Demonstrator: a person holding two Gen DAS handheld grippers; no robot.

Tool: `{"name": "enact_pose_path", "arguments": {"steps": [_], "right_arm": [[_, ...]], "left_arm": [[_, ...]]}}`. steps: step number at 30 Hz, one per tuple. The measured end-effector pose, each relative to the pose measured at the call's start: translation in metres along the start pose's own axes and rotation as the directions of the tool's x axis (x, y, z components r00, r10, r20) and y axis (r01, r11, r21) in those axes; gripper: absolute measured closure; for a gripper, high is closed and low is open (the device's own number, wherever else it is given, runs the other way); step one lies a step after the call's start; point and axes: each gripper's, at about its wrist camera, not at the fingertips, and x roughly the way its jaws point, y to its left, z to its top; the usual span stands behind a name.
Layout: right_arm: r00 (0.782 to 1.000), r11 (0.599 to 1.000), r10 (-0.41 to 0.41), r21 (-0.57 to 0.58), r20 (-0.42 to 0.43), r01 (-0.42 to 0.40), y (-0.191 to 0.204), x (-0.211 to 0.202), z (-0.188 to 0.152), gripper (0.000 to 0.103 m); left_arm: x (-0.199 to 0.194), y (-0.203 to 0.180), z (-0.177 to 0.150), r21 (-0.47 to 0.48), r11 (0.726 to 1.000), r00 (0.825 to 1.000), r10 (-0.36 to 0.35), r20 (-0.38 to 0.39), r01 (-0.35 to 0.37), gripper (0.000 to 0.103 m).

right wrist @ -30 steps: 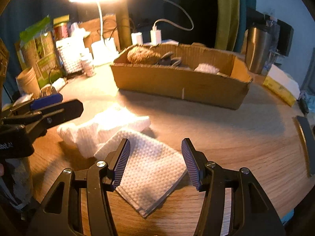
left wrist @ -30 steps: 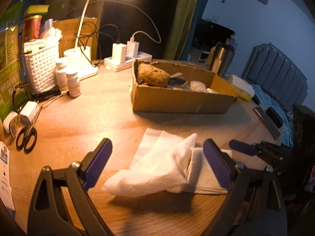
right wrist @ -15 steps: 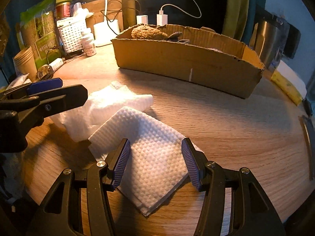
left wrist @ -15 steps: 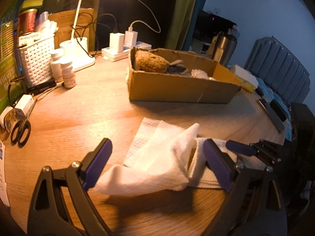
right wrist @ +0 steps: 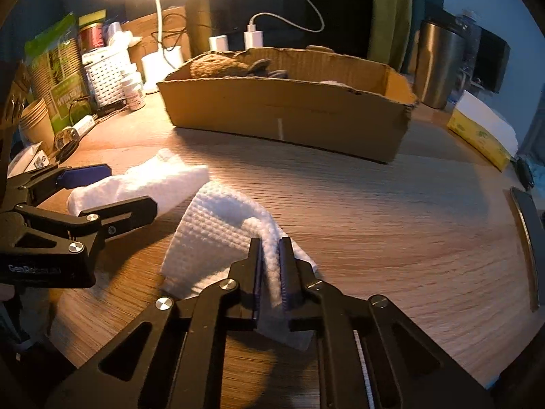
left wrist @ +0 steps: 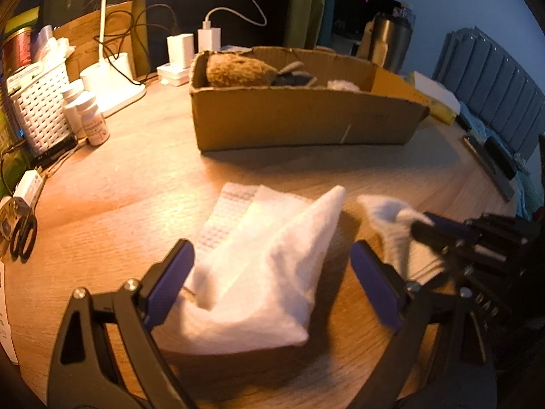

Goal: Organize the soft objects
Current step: 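Grasp the white waffle cloth with the right tool while the left tool grasps the white towel, then lift both cloths and carry them over the box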

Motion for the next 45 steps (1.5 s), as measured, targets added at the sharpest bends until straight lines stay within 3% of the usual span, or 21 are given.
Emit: {"name": "enact_pose_path", "arguments": {"steps": [2, 6, 7, 11, 14, 30, 45], "right_arm": [[1.0, 1.0, -0.012, 0.005, 0.001, 0.012, -0.008, -0.001, -0.001, 0.093], [1.0, 0.999, -0.013, 0.029, 0.007, 0.012, -0.021, -0.004, -0.003, 0.094], [1.0, 0.999, -0.011, 0.031, 0.009, 0.011, -0.023, -0.005, -0.003, 0.094], [1.0, 0.999, -0.003, 0.034, 0.016, 0.002, -0.028, -0.008, -0.004, 0.095], [1.0, 0.999, 0.001, 0.037, 0.028, -0.002, -0.032, -0.011, -0.003, 0.095], [0.99, 0.996, -0.013, 0.087, 0.143, 0.001, -0.063, -0.048, 0.007, 0.095], [0.966, 0.995, -0.049, 0.092, 0.254, 0.026, -0.091, -0.078, 0.04, 0.095]], "left_arm": [[0.004, -0.003, 0.001, 0.014, 1.0, 1.0, 0.014, -0.017, -0.013, 0.027], [0.009, -0.01, 0.002, 0.034, 0.999, 0.999, 0.041, -0.027, -0.04, 0.043], [0.009, -0.011, 0.002, 0.039, 0.998, 0.999, 0.045, -0.024, -0.044, 0.052], [0.009, -0.018, 0.004, 0.04, 0.999, 0.999, 0.01, -0.034, -0.009, 0.074], [0.007, -0.027, 0.005, 0.044, 0.999, 0.999, -0.019, -0.035, 0.021, 0.082], [-0.031, -0.068, 0.032, 0.085, 0.991, 0.993, -0.105, 0.057, 0.1, 0.088], [-0.058, -0.081, 0.083, 0.095, 0.99, 0.98, -0.114, 0.163, 0.099, 0.088]]}}
